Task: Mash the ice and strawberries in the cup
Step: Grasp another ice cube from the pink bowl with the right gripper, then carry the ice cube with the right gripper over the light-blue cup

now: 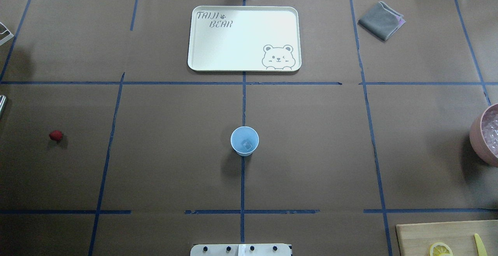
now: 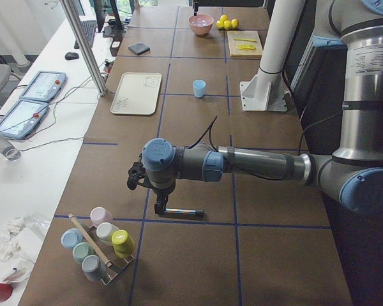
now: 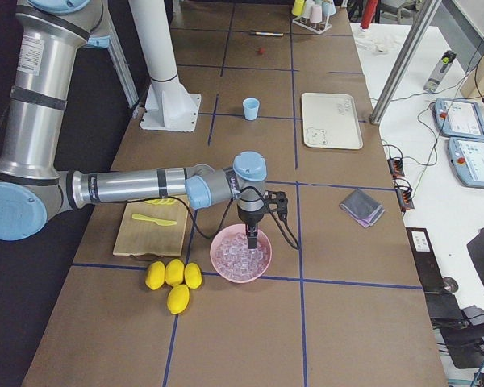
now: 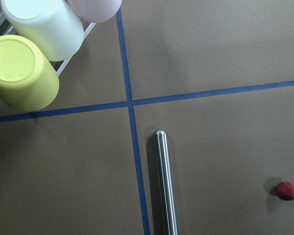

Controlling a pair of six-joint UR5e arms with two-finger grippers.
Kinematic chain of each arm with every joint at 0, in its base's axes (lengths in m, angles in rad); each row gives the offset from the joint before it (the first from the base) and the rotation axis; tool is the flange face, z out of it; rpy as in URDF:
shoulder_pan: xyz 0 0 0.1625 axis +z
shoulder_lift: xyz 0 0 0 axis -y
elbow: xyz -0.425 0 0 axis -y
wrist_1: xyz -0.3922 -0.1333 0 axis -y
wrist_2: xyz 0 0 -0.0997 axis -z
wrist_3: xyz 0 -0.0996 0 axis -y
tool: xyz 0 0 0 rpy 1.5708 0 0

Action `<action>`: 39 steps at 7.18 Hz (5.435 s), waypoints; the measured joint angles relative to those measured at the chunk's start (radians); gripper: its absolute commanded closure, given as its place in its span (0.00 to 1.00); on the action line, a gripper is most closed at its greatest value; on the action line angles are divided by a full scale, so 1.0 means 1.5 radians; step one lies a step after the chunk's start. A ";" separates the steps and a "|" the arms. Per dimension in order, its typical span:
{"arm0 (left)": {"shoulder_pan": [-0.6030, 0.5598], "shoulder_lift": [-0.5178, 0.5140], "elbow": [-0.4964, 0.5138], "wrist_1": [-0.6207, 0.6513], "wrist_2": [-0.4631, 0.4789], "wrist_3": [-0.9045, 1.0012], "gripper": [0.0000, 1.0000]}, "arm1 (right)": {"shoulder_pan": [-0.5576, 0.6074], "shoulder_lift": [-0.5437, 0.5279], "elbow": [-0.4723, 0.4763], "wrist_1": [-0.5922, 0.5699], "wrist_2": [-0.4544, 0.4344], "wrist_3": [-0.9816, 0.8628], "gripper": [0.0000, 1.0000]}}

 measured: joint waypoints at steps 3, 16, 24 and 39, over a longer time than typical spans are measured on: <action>-0.001 0.000 -0.010 0.000 0.000 -0.001 0.00 | 0.000 -0.001 -0.045 0.002 -0.001 -0.009 0.31; -0.001 0.002 -0.020 0.001 -0.001 -0.001 0.00 | -0.010 0.016 -0.103 0.003 -0.004 -0.061 0.36; -0.001 0.002 -0.029 0.001 -0.001 -0.002 0.00 | -0.029 0.022 -0.120 0.003 -0.008 -0.081 0.38; -0.001 0.006 -0.028 0.000 -0.001 -0.031 0.00 | -0.048 0.274 0.010 -0.096 0.068 0.140 1.00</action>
